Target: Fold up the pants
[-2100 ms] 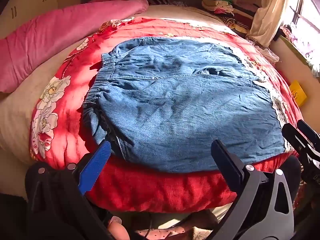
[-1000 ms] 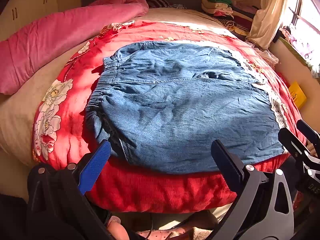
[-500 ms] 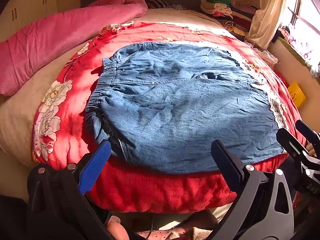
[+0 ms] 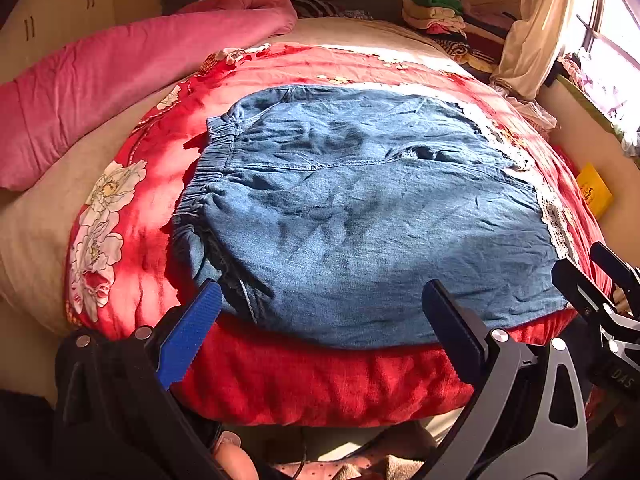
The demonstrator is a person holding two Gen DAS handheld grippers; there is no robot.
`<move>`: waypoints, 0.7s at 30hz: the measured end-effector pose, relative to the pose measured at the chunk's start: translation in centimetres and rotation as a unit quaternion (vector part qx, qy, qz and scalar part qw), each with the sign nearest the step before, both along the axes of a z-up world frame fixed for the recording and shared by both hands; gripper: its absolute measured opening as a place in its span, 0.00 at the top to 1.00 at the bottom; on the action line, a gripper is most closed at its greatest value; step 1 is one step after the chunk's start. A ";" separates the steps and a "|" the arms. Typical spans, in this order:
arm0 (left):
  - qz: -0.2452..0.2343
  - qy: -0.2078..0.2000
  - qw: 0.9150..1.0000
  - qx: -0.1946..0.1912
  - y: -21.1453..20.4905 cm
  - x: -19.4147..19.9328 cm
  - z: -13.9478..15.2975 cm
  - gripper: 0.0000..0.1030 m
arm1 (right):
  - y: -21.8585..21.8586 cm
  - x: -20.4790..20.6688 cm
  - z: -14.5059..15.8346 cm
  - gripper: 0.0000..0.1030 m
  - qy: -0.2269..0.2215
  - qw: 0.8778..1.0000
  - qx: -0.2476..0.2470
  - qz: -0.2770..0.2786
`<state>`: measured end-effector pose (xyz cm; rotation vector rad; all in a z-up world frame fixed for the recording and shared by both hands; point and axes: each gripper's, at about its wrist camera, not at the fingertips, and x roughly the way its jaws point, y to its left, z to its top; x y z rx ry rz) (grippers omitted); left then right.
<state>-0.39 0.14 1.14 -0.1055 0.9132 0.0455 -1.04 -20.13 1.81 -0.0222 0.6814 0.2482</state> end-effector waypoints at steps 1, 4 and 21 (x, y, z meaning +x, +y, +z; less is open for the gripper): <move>0.000 0.000 1.000 0.000 0.1 0.0 0.0 0.08 | 0.0 0.0 0.0 0.04 0.000 1.000 0.000 0.000; 0.002 0.001 1.000 0.001 0.2 0.1 0.0 0.08 | 0.1 0.0 -0.1 0.04 0.001 1.000 0.000 0.001; 0.016 0.009 1.000 -0.008 1.6 1.8 -0.9 0.08 | 1.3 3.2 0.1 0.04 0.012 0.999 0.000 0.029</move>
